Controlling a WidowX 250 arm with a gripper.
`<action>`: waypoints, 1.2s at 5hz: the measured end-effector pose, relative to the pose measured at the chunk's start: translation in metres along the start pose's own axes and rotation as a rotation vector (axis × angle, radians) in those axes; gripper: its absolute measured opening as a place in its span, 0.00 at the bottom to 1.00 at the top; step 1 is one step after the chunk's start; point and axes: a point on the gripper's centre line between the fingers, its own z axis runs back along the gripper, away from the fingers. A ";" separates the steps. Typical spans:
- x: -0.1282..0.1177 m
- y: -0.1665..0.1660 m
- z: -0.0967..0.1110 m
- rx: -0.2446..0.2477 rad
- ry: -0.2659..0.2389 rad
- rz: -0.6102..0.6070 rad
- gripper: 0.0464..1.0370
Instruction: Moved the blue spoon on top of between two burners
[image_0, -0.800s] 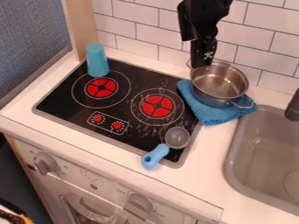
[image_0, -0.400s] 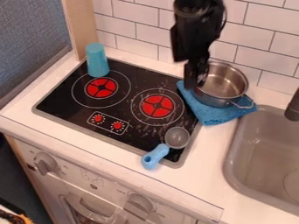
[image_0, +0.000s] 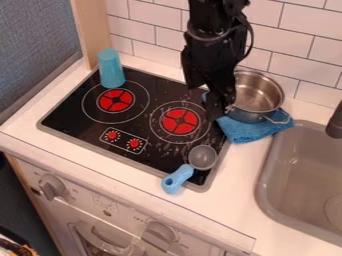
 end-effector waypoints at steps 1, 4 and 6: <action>-0.009 -0.014 -0.003 -0.014 0.036 0.074 0.96; -0.039 -0.039 -0.036 -0.083 0.148 0.274 0.96; -0.041 -0.040 -0.058 -0.078 0.154 0.325 0.96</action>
